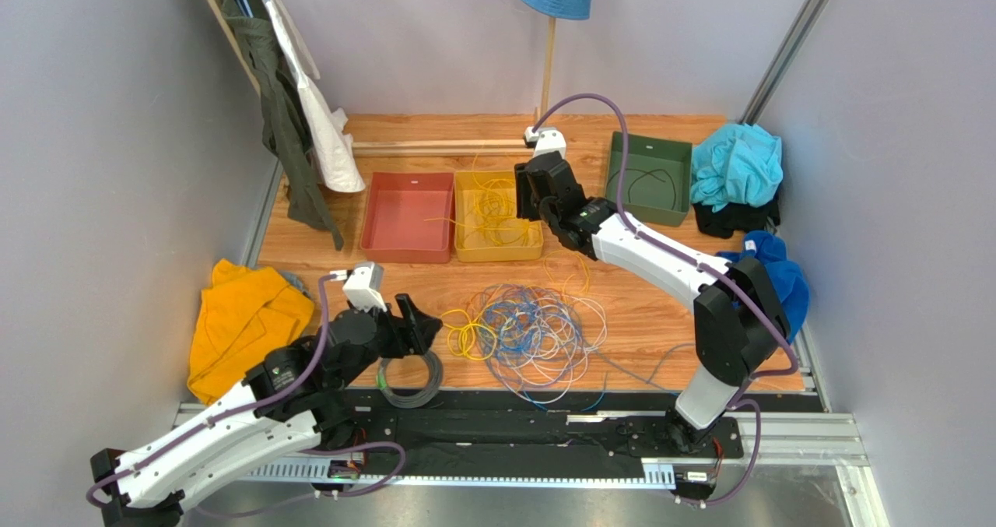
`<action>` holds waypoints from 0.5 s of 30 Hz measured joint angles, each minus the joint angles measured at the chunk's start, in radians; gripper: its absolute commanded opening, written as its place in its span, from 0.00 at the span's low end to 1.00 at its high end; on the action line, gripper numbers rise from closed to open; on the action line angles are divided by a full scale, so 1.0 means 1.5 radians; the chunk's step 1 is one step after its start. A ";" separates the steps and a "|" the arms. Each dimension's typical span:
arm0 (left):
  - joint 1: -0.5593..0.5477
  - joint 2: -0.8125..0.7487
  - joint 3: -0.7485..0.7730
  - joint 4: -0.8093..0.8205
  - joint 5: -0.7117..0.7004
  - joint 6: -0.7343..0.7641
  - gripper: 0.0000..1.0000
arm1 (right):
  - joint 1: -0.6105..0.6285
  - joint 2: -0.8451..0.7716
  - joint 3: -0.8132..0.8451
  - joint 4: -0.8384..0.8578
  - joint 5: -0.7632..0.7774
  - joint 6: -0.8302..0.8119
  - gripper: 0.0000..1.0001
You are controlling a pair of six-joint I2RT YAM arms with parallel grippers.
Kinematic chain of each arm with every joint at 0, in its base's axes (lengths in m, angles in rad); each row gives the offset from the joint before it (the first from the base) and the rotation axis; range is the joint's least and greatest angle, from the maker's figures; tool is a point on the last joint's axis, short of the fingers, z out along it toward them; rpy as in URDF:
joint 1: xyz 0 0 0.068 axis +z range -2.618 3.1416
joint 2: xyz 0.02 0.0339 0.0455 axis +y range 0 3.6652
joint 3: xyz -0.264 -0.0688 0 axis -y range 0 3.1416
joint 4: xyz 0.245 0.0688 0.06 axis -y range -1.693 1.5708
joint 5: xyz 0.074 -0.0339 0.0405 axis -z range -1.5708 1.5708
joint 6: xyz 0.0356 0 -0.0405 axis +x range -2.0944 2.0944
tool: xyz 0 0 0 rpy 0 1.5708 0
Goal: Untangle the cables
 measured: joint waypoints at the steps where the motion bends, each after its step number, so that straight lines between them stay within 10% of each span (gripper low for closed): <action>1: 0.000 -0.004 0.008 -0.009 -0.007 0.002 0.81 | 0.000 0.000 -0.008 0.002 -0.002 0.000 0.12; 6: 0.000 -0.026 0.031 -0.043 -0.034 0.012 0.81 | -0.002 0.002 -0.003 0.001 -0.013 0.005 0.02; 15: 0.000 -0.028 0.031 -0.057 -0.043 0.015 0.80 | 0.002 0.068 0.048 0.034 -0.131 0.024 0.34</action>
